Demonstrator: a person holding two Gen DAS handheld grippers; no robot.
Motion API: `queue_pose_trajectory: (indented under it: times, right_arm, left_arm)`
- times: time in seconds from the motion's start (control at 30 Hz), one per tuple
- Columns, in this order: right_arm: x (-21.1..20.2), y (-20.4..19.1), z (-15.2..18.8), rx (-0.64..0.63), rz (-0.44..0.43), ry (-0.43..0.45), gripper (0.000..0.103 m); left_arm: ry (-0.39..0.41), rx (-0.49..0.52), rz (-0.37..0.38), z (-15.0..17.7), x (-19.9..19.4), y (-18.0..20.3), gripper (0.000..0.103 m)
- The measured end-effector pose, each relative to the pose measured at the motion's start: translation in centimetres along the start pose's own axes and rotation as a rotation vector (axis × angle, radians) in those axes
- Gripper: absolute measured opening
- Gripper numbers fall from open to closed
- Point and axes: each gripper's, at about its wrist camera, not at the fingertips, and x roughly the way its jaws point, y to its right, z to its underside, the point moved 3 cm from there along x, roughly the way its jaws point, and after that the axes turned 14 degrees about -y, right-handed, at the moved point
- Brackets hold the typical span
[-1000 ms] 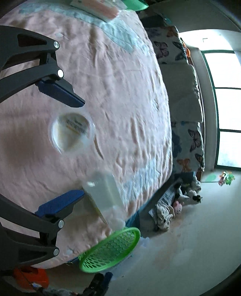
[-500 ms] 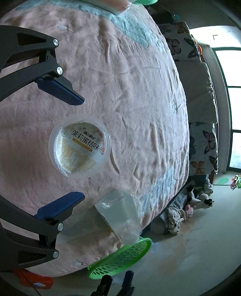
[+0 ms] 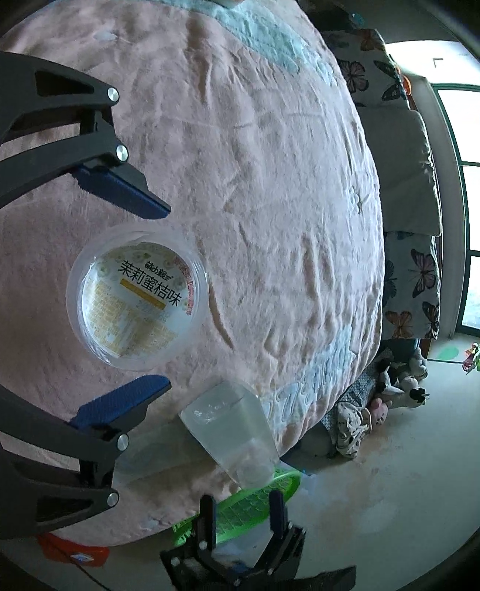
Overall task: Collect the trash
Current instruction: 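Move both tools back over the bed toward the white bottle and yogurt cup, then grasp the clear yogurt cup with the left tool while the right tool grasps the white bottle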
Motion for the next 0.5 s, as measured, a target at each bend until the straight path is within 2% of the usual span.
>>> queue_pose_trajectory:
  times: [0.23, 0.5]
  right_arm:
    - [2.1, -0.3, -2.9, -0.183, 0.026, -0.066, 0.079]
    - [4.5, -1.6, -4.6, -0.341, 0.005, -0.133, 0.079]
  left_arm:
    - [-0.010, 0.012, 0.018, -0.1, 0.2, 0.2, 0.074]
    - [-0.022, 0.014, 0.039, -0.2, 0.2, -0.1, 0.073]
